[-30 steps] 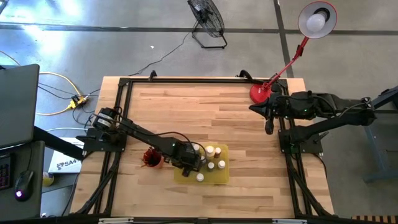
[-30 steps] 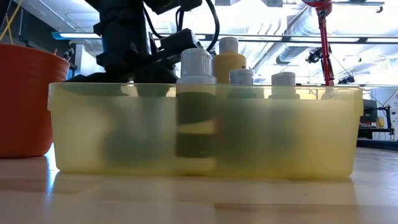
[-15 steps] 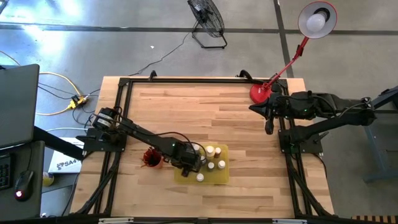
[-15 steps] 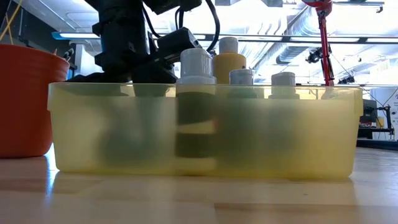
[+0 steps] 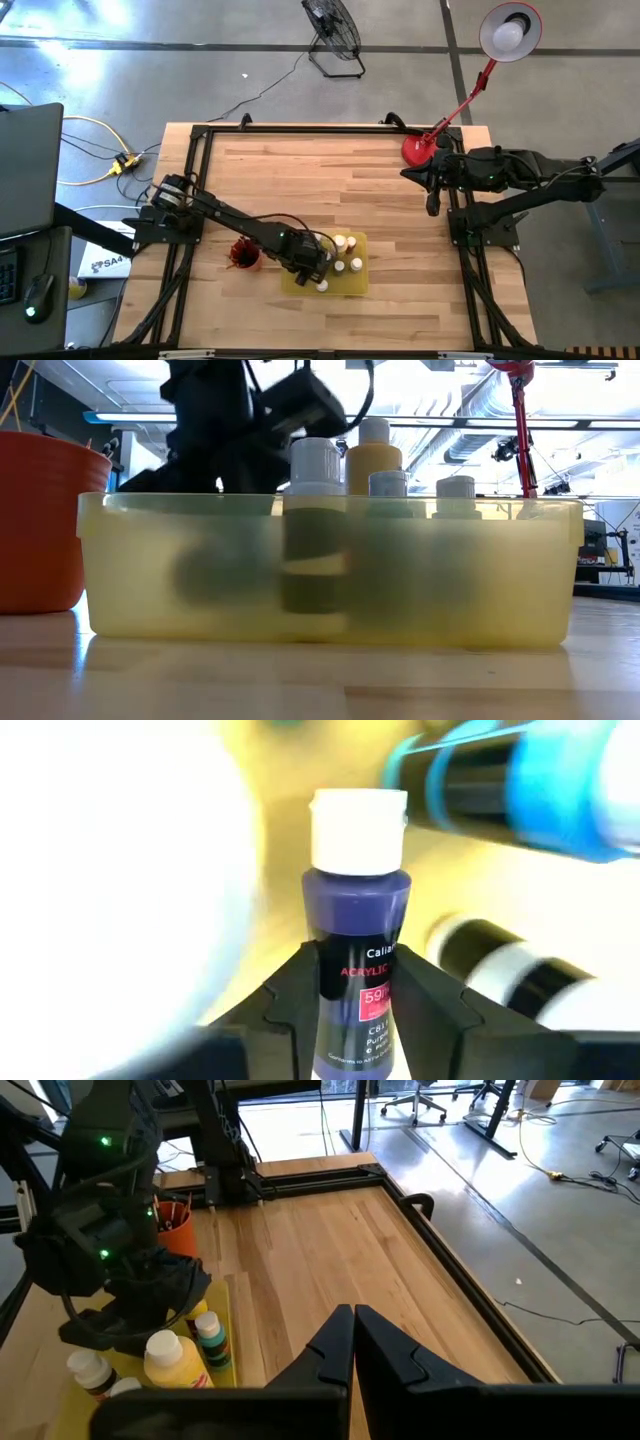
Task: Pick & Place Paint Supplies
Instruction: Return to Home Position
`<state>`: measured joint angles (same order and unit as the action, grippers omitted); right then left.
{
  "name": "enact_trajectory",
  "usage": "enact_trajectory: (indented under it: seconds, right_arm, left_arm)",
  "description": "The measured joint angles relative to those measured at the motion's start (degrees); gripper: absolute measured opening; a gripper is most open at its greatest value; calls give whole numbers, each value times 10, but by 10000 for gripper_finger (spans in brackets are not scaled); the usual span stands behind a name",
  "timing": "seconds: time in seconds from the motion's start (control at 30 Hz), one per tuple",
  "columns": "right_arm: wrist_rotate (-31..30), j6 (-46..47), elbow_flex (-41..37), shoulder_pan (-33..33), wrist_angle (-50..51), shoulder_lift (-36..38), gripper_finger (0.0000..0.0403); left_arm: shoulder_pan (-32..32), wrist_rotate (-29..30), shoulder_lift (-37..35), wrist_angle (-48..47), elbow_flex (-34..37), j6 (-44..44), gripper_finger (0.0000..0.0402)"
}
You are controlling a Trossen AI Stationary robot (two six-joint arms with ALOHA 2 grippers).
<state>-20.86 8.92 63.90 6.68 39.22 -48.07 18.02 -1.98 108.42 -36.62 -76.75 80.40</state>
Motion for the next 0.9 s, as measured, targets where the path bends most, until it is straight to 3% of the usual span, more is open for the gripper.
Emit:
enact_trajectory:
  seconds: [0.43, 0.73, 0.9]
  right_arm:
    - [0, -1, 0, 0, 0, 0, 4]
    - [0, -2, 0, 0, 1, 0, 4]
    - [7, -2, 0, 0, 1, 0, 4]
  left_arm:
    - [0, 23, -2, -73, -62, -24, 108]
    - [0, 44, -3, -212, -127, -38, 109]
    - [0, 59, -3, -241, -173, -68, 109]
